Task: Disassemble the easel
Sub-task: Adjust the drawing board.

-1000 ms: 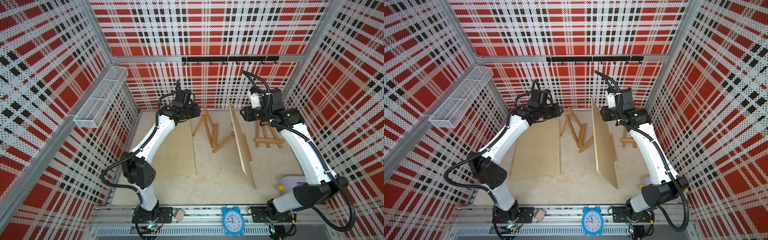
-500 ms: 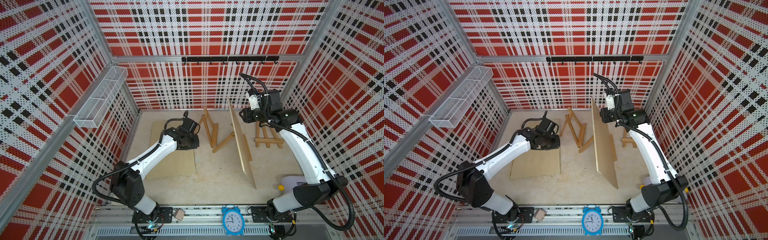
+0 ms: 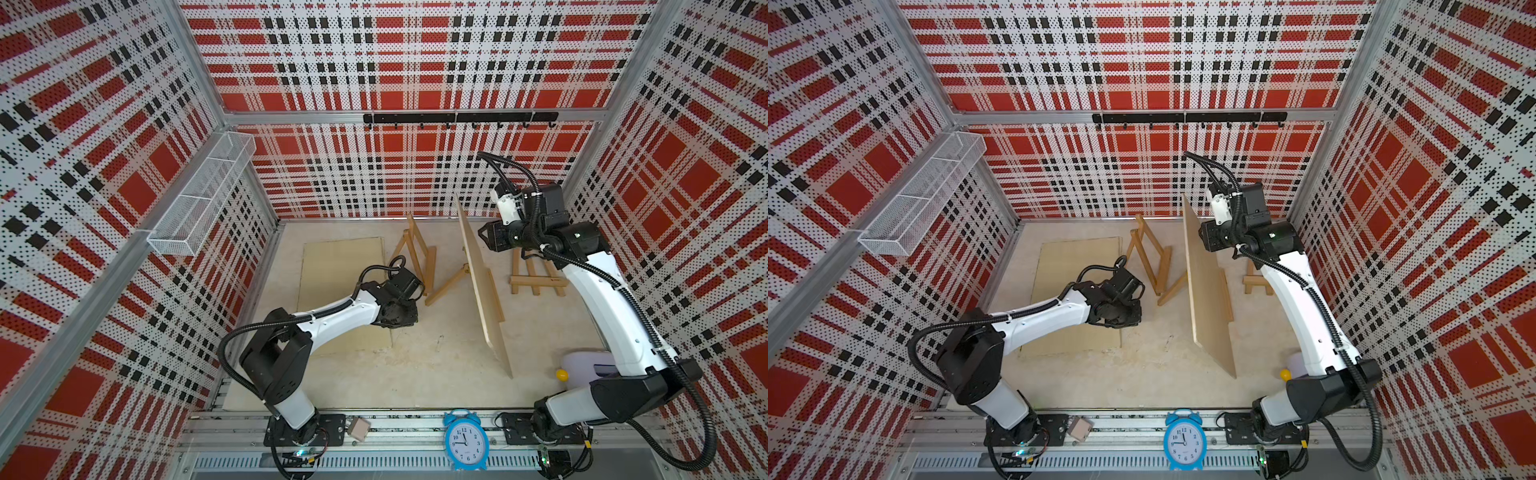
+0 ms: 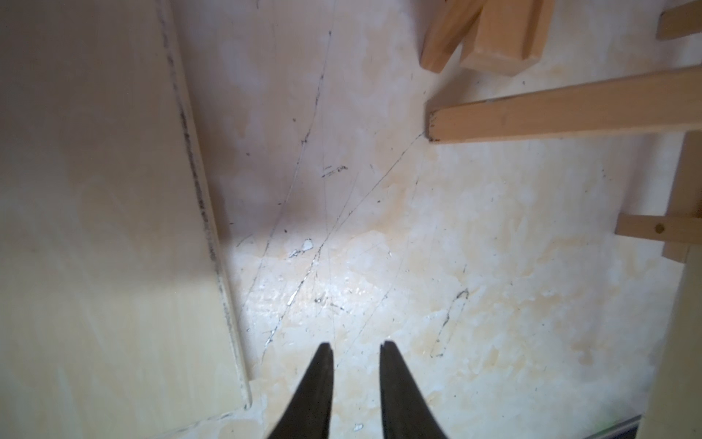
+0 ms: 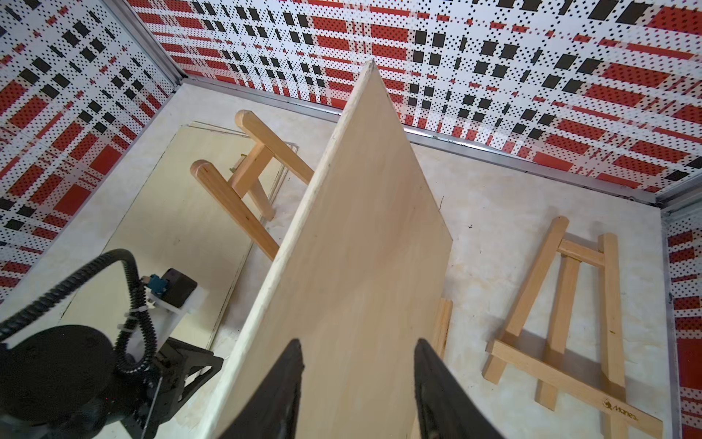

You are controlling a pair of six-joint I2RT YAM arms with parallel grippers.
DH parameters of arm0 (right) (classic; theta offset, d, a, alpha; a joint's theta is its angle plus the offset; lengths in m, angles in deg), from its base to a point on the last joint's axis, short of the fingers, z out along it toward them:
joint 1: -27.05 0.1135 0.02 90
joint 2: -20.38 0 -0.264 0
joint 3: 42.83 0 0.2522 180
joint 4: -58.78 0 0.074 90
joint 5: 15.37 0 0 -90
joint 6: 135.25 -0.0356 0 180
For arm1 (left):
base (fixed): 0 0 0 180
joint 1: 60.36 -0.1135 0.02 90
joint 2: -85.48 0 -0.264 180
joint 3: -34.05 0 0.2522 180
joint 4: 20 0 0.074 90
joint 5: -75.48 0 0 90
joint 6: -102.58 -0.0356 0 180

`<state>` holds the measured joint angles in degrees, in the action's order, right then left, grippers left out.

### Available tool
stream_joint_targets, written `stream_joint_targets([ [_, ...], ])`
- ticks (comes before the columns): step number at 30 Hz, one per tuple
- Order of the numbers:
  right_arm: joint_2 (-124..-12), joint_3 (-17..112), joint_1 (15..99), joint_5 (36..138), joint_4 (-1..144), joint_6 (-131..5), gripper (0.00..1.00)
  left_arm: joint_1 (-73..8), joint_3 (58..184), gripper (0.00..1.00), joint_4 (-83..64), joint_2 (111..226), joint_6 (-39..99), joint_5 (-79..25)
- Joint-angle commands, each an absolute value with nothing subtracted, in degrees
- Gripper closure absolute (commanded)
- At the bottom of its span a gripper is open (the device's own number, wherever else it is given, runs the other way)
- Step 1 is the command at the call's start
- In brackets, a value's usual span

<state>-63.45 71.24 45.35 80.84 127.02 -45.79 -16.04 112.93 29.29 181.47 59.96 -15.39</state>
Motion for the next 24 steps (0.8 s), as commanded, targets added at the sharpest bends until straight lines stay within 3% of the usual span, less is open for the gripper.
stream_joint_targets([
  [1, -61.8, 70.7, 45.6, 82.2, 126.8, -44.2, 0.50, -14.6, 113.3, 0.74, 28.4, 183.5, 62.0, -12.7],
  [14, -61.5, 70.2, 45.6, 81.9, 127.0, -42.6, 0.49, -10.7, 121.5, 0.77, 43.0, 191.7, 58.9, -6.3],
  [24, -60.8, 69.1, 45.6, 81.8, 126.6, -42.4, 0.48, -11.1, 116.7, 0.79, 43.5, 191.0, 59.8, -7.8],
])
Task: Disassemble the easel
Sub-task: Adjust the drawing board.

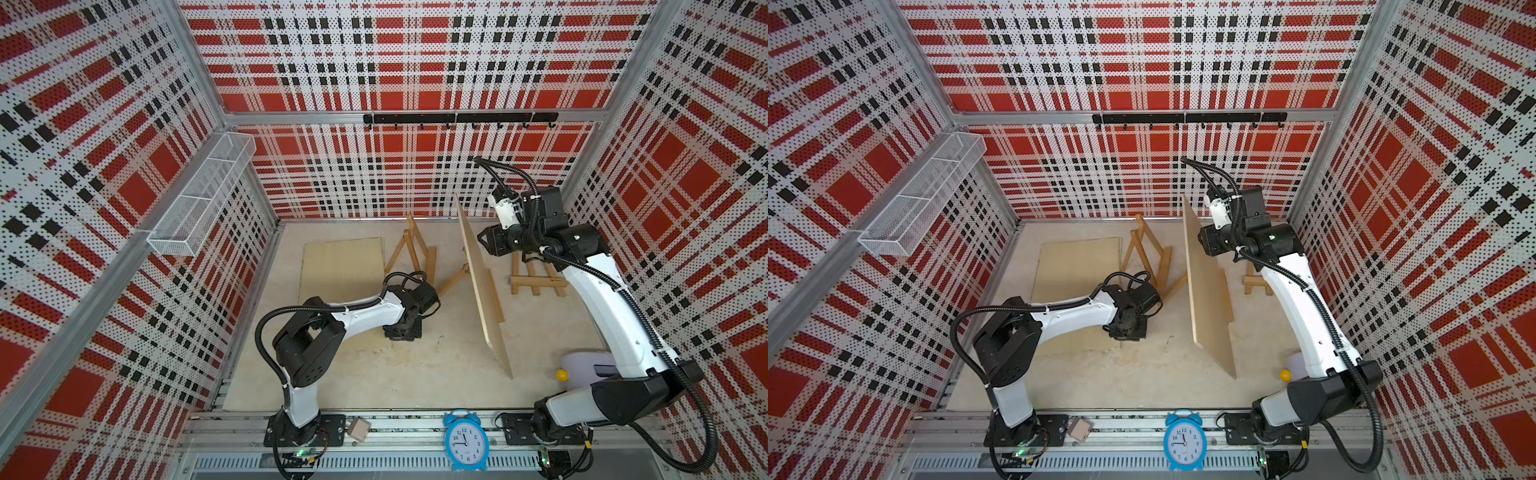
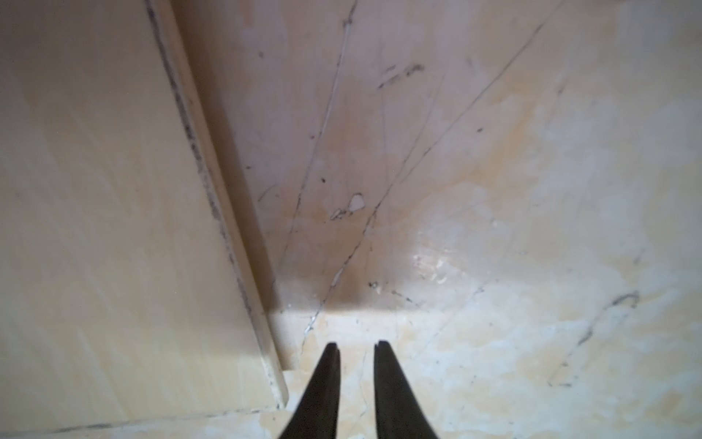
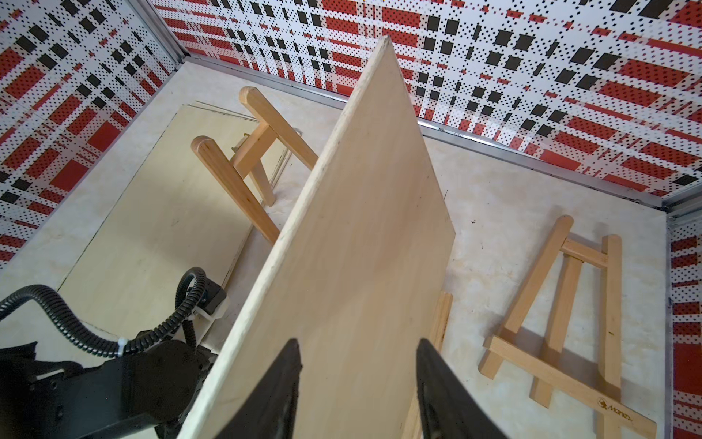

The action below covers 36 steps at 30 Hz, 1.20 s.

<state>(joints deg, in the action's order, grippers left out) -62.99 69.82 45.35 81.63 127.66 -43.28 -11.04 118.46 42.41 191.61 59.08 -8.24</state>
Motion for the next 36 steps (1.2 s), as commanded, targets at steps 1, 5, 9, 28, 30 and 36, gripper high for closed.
stream_joint_targets([
  [1, -60.9, 69.0, 45.6, 82.0, 126.6, -42.5, 0.48, -11.3, 116.3, 0.79, 43.0, 190.9, 59.8, -8.1],
  [5, -60.7, 68.9, 45.6, 82.4, 126.5, -42.7, 0.49, -11.4, 115.7, 0.79, 42.4, 190.8, 59.8, -8.5],
  [9, -60.5, 68.8, 45.6, 82.4, 126.5, -42.7, 0.49, -11.5, 114.5, 0.80, 42.5, 189.9, 60.2, -8.4],
  [28, -58.4, 66.0, 45.6, 82.5, 126.0, -43.4, 0.49, -13.3, 110.0, 0.82, 44.0, 185.8, 59.1, -6.3],
  [30, -58.2, 66.0, 45.7, 82.5, 126.0, -43.5, 0.48, -13.4, 110.6, 0.82, 43.9, 185.8, 58.9, -5.8],
  [36, -58.1, 65.9, 45.6, 82.6, 126.0, -43.5, 0.48, -14.3, 113.6, 0.83, 43.9, 184.4, 57.7, -5.5],
])
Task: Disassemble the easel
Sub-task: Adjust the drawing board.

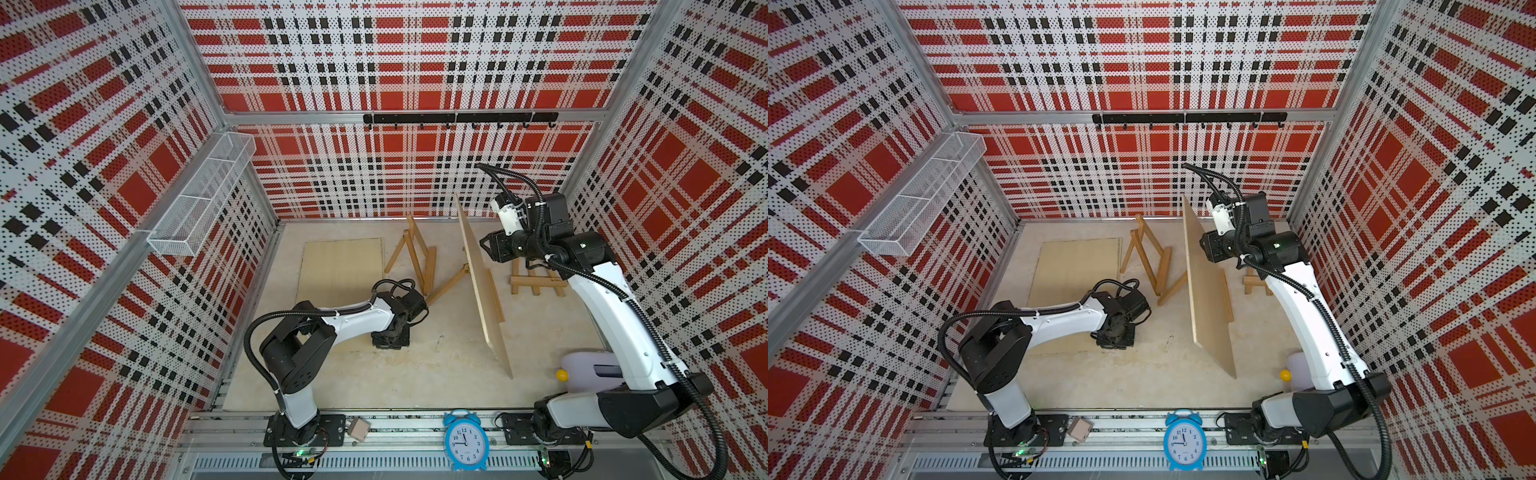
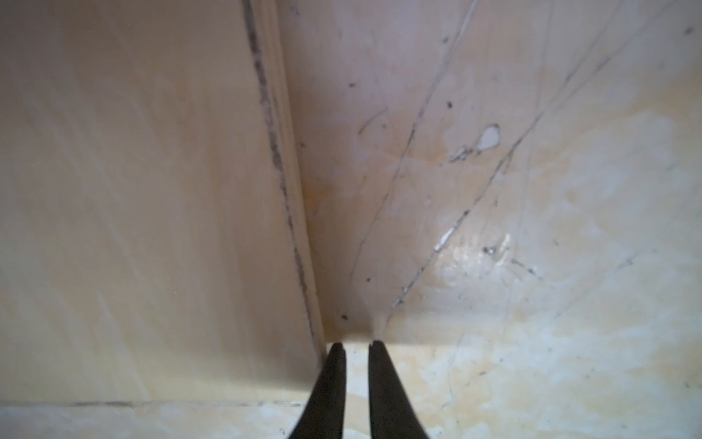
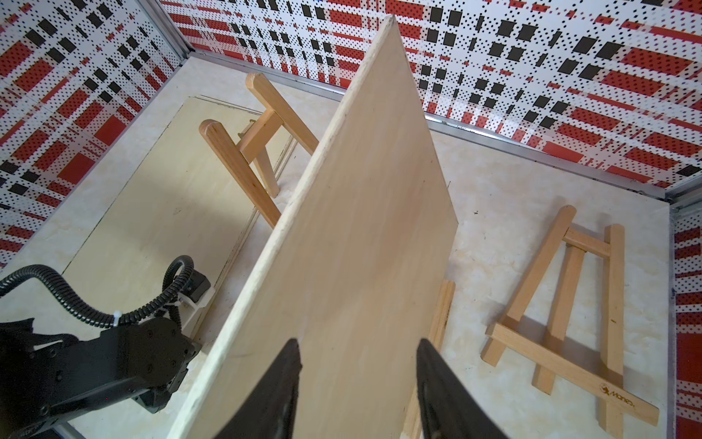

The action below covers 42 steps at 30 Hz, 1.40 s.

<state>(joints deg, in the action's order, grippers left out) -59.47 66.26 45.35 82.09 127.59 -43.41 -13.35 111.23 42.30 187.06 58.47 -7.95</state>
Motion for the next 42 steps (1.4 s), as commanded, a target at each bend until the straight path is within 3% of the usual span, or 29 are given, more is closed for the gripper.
stream_joint_targets([
  [1, -58.0, 65.9, 45.6, 82.6, 126.0, -43.5, 0.48, -14.3, 114.5, 0.84, 44.4, 183.7, 57.7, -5.6],
  [2, -58.0, 65.8, 45.6, 82.6, 126.1, -43.5, 0.48, -14.2, 115.4, 0.86, 45.2, 182.7, 58.0, -5.7],
  [4, -57.9, 65.7, 45.6, 82.7, 126.1, -43.6, 0.48, -14.4, 116.9, 1.00, 47.7, 179.8, 59.0, -4.8],
  [12, -57.1, 64.6, 46.3, 89.0, 125.1, -41.9, 0.55, -20.6, 111.3, 1.00, 49.0, 157.5, 65.9, -3.6],
  [16, -54.2, 64.4, 48.2, 85.5, 124.2, -39.8, 0.53, -28.3, 104.4, 0.93, 46.5, 142.5, 72.1, -7.1],
  [21, -54.2, 65.2, 48.2, 84.7, 123.0, -39.8, 0.52, -39.8, 107.9, 1.00, 76.5, 135.8, 67.7, -11.6],
  [24, -54.6, 64.0, 48.2, 86.7, 120.5, -41.1, 0.52, -41.4, 110.4, 1.00, 92.4, 136.8, 66.1, -7.2],
  [26, -54.8, 63.2, 48.2, 87.8, 119.1, -41.9, 0.52, -41.6, 110.9, 1.00, 95.3, 137.5, 66.9, -6.0],
  [31, -54.2, 61.8, 48.3, 88.2, 117.8, -41.9, 0.52, -42.2, 102.8, 0.87, 85.2, 139.4, 67.7, -9.4],
  [37, -52.6, 60.3, 48.2, 86.6, 117.1, -41.8, 0.51, -44.8, 87.2, 0.89, 62.1, 138.1, 72.4, -15.0],
  [42, -53.3, 59.8, 48.2, 86.8, 117.2, -41.8, 0.50, -46.5, 85.1, 0.92, 57.7, 140.3, 73.1, -10.0],
])
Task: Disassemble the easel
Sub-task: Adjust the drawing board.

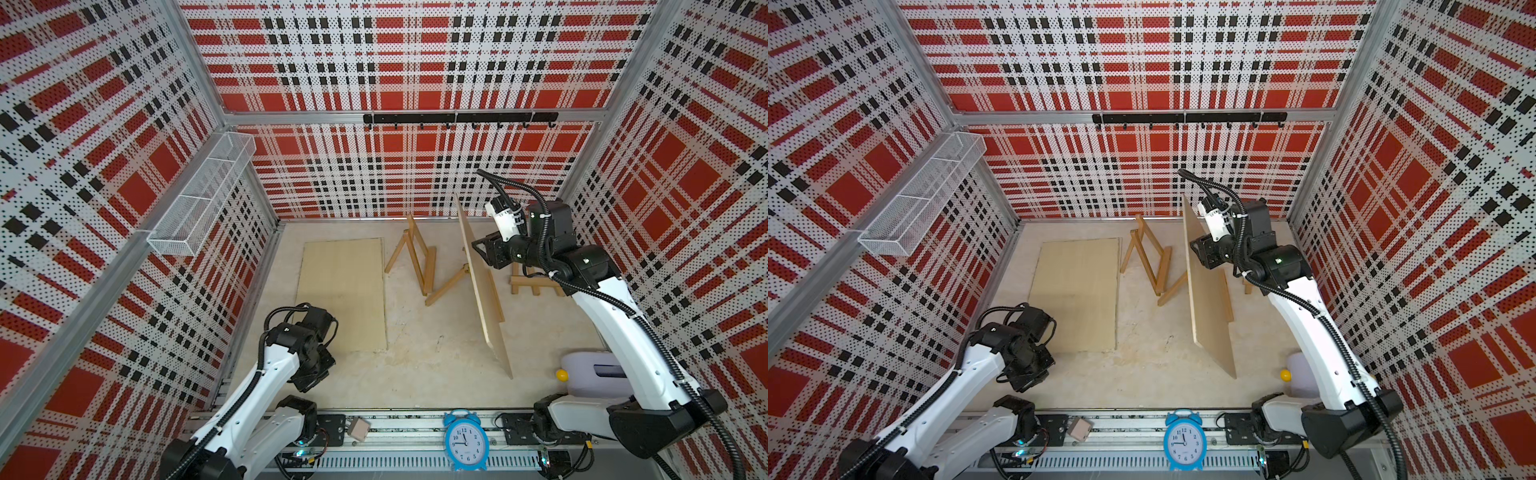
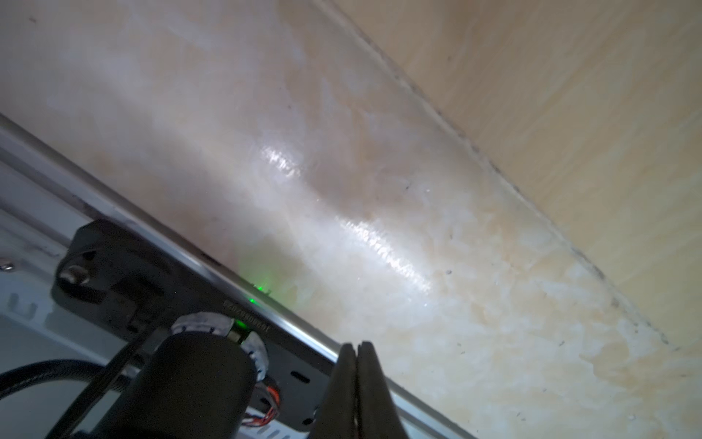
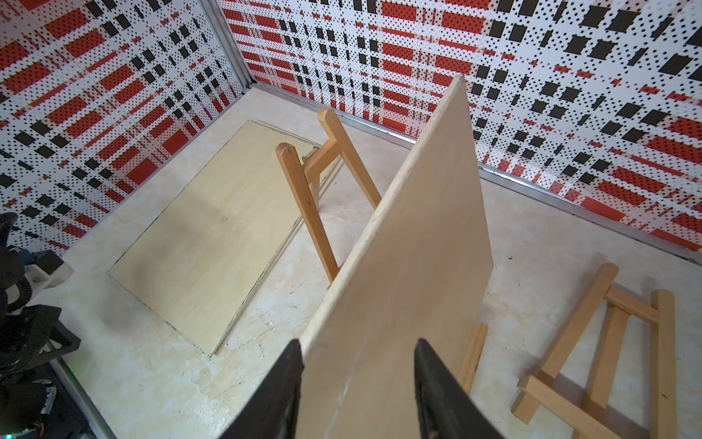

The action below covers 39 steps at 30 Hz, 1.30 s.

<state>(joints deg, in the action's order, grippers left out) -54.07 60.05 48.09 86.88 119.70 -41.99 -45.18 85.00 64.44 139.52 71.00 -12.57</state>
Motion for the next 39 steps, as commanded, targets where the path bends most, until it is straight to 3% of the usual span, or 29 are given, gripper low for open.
stream_joint_targets([
  [1, -53.7, 60.0, 48.2, 86.8, 117.3, -41.7, 0.50, -47.2, 84.9, 0.92, 57.3, 141.5, 72.4, -9.8],
  [10, -56.4, 61.7, 48.3, 85.7, 118.2, -40.2, 0.49, -49.2, 80.8, 0.92, 50.4, 147.7, 71.6, -10.5],
  [39, -58.0, 62.9, 48.3, 83.9, 119.7, -39.6, 0.49, -60.8, 74.3, 0.92, 39.3, 149.6, 65.5, -10.5],
])
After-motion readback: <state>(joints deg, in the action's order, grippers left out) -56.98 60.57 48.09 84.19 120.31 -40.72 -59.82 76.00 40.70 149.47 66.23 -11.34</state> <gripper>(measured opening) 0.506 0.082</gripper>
